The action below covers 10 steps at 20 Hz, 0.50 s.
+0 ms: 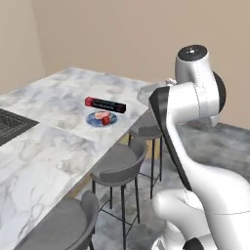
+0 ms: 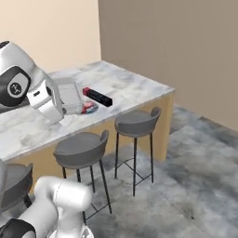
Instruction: Retrieve the tupperware and aluminum foil from the cabinet and place them on the dining counter near the plate with steak and bell pepper to prepare for storing leftovers.
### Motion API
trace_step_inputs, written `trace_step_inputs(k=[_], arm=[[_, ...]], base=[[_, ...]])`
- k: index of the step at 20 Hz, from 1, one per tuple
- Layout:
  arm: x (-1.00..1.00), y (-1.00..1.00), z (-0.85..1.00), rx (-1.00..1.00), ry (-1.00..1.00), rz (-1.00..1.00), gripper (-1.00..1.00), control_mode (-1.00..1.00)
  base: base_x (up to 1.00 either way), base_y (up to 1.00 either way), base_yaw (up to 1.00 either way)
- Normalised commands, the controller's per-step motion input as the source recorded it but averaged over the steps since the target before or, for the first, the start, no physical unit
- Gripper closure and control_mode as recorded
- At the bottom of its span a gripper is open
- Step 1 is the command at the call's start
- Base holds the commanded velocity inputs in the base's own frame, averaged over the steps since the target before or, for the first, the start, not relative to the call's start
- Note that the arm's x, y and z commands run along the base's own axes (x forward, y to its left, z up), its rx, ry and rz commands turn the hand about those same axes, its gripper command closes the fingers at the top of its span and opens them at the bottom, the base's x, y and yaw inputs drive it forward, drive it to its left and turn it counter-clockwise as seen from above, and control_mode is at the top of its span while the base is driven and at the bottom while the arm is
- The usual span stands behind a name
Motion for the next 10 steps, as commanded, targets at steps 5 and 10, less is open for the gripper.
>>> trace_step_inputs(k=[5, 10], arm=[[0.00, 0.00, 0.00, 0.00, 0.00, 0.00, 1.00, 1.00], [0.00, 0.00, 0.00, 0.00, 0.00, 0.00, 1.00, 1.00]], base=[[0.87, -0.36, 0.50], [0.69, -0.06, 0.55]])
